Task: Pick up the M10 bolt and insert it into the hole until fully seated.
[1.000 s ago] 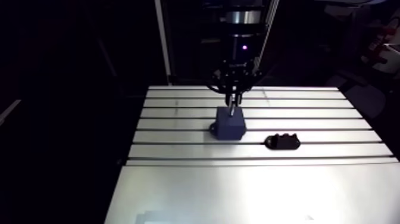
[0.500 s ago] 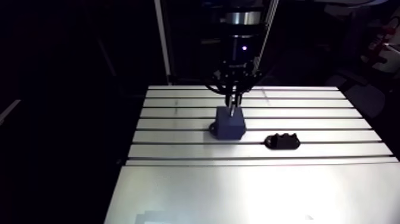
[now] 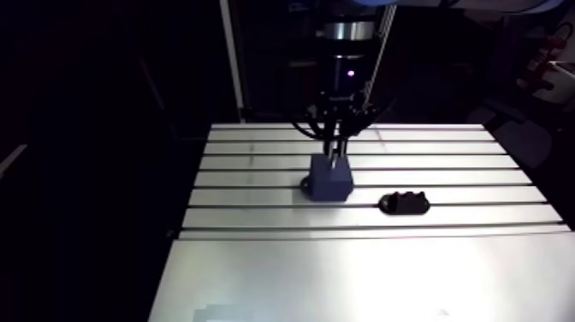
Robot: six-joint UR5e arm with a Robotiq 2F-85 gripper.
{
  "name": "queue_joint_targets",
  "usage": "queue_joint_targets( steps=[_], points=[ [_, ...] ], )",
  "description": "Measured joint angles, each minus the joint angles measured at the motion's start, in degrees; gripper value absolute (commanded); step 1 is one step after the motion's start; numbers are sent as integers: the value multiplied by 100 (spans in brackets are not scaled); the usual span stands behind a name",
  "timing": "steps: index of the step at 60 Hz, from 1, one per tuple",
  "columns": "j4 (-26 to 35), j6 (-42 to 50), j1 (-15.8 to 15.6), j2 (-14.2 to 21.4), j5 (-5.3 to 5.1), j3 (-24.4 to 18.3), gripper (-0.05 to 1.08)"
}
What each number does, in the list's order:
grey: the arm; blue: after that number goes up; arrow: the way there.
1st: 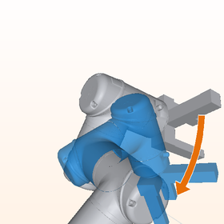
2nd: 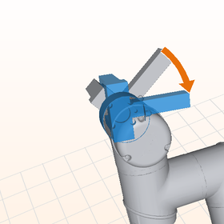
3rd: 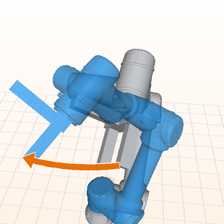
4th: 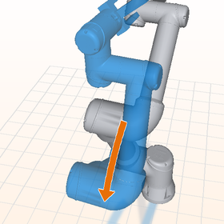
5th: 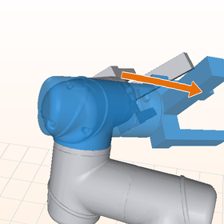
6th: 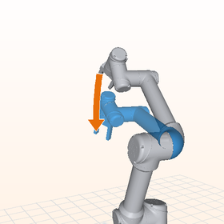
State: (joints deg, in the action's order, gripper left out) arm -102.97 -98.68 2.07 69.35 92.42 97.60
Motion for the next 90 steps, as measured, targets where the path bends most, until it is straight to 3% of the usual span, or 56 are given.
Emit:
queue_joint_targets(
  steps=[12,17,18,19,20,21,22,23,24,26,67,90],
  points=[
    [-7,2,3,-3,0,27,105],
    [-7,3,3,-5,0,32,94],
    [-7,3,3,-5,0,32,79],
    [-7,2,3,-5,0,32,79],
    [-6,2,4,-5,0,32,56],
    [-6,2,4,-6,0,33,56],
    [-5,1,4,-8,0,33,29],
    [-5,1,4,-9,0,32,29],
    [-5,0,4,-11,0,33,5],
    [-4,-3,4,-15,1,33,1],
    [-83,-70,4,70,-24,13,0],
    [712,33,-6,397,-93,-608,0]
  ],
)
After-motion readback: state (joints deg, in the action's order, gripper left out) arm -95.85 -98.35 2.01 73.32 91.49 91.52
